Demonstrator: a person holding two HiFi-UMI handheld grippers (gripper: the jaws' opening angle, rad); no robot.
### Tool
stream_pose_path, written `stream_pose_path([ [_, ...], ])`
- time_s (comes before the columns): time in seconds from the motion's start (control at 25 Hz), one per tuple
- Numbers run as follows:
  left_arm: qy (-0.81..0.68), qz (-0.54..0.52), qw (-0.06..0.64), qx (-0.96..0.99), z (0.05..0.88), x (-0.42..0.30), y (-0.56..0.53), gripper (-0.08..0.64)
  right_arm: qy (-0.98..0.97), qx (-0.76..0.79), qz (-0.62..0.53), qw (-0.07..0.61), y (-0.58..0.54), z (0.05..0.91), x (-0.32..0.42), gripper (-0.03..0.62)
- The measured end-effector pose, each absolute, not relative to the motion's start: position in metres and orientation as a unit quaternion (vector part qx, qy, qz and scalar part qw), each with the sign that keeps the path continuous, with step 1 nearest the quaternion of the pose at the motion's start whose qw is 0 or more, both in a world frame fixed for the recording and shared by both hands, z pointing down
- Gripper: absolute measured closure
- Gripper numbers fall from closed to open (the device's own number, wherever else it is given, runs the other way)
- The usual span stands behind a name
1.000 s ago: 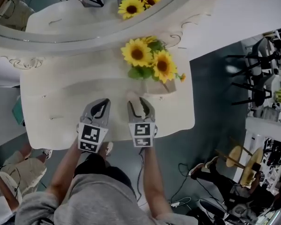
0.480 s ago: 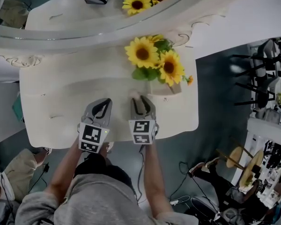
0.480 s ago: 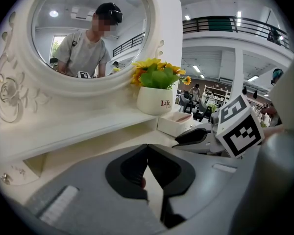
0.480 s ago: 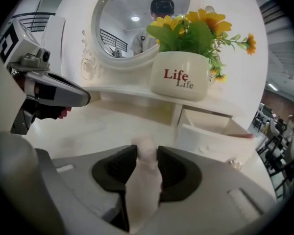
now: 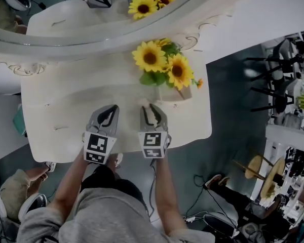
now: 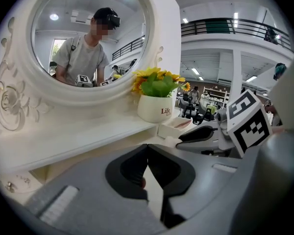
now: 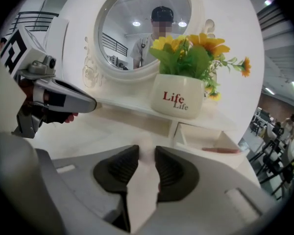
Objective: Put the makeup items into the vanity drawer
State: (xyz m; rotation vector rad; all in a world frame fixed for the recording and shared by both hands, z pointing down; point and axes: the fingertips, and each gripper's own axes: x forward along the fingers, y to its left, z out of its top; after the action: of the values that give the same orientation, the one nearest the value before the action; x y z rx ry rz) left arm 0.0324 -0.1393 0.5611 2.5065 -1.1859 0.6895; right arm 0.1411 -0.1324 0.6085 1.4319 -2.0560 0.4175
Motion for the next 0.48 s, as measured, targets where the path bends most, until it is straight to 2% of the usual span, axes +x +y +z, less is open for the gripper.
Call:
stream_pose_path([
  [0.48, -0.403, 0.208, 0.106, 0.885, 0.517, 0.045, -0.140, 0.549, -0.757, 0.589, 0.110, 0.261, -0.128, 0.540, 0.164, 0.479],
])
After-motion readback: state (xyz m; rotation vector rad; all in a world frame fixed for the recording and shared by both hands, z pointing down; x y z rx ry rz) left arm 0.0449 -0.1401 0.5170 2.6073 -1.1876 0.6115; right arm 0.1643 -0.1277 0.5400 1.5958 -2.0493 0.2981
